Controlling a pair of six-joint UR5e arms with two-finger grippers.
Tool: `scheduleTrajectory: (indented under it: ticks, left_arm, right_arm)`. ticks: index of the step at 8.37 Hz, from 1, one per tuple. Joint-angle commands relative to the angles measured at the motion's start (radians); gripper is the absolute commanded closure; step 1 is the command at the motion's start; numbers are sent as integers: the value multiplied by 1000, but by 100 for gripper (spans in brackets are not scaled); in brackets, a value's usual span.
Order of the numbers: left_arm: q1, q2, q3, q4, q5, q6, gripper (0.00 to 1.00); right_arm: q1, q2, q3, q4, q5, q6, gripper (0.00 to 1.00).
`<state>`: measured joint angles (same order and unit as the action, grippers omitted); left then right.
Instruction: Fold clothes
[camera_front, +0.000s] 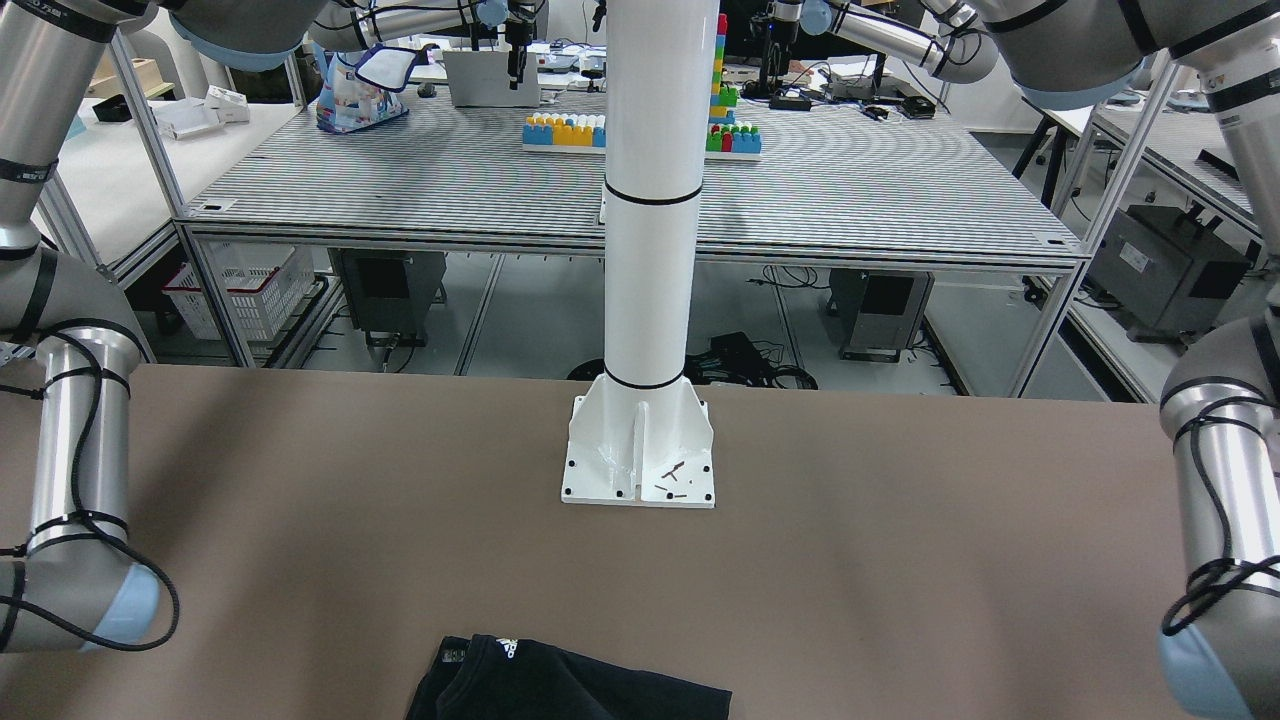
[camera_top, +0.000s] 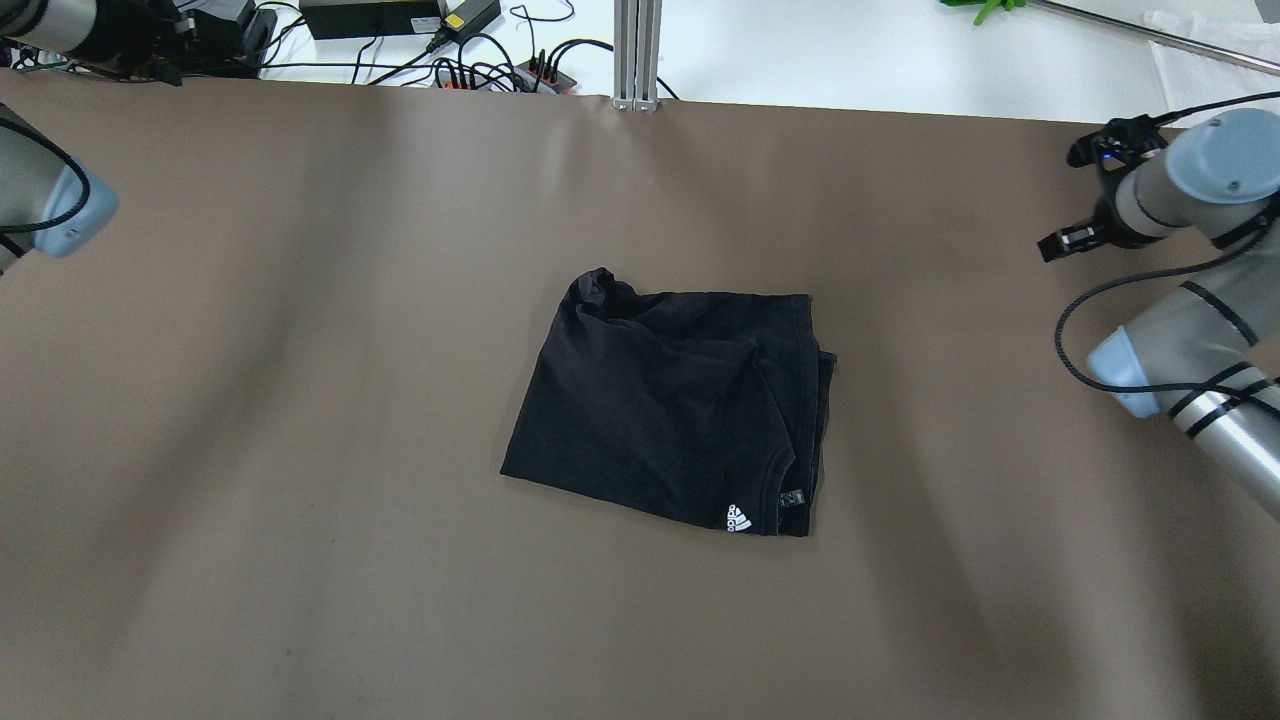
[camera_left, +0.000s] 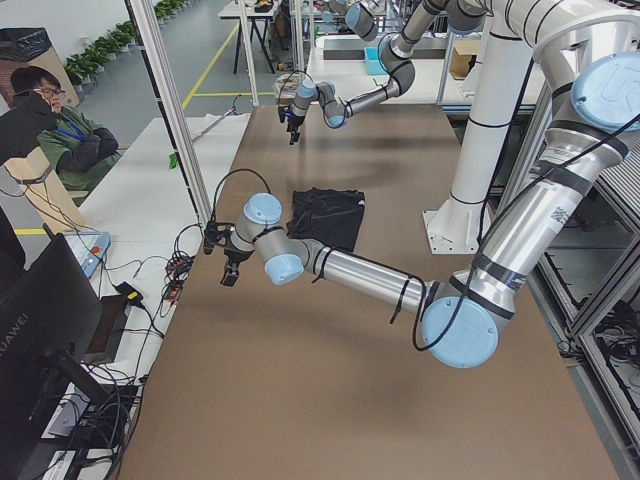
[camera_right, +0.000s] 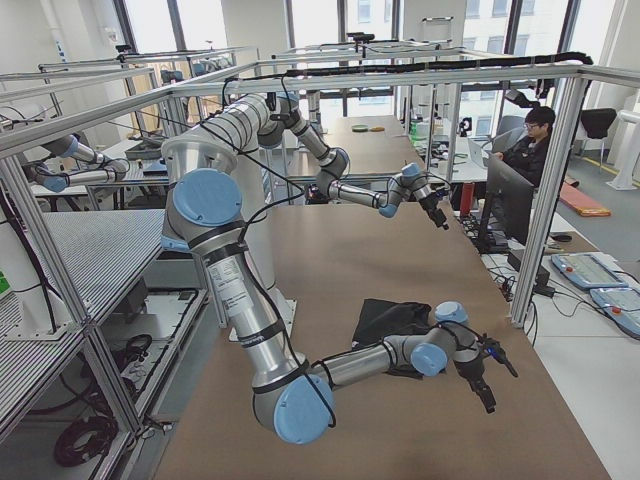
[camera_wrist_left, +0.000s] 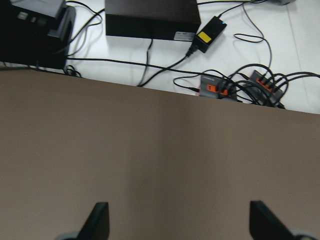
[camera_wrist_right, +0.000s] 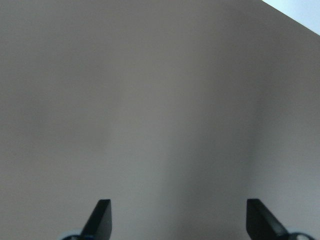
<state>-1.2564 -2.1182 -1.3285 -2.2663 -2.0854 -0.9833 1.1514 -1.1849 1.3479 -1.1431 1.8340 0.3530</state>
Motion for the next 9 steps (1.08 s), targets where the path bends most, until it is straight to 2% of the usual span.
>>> scheduleTrajectory:
  ticks: [1, 2, 3, 4, 6, 9]
  left_arm:
    - [-113, 111, 5, 55, -12, 246, 0]
    - [-141, 124, 5, 109, 55, 346, 0]
    - [-159, 197, 2, 113, 162, 468, 0]
    - [-179, 249, -7, 110, 229, 591, 0]
    - [-279, 305, -15, 102, 231, 649, 0]
    - [-340, 320, -38, 102, 239, 650, 0]
  right_arm:
    - [177, -117, 20, 0, 4, -370, 5]
    - [201, -146, 22, 14, -2, -399, 5]
    - [236, -165, 25, 25, 5, -417, 5]
    - [244, -166, 42, 26, 2, -440, 5]
    - [245, -174, 54, 23, 4, -428, 5]
    - [249, -199, 54, 26, -7, -430, 5]
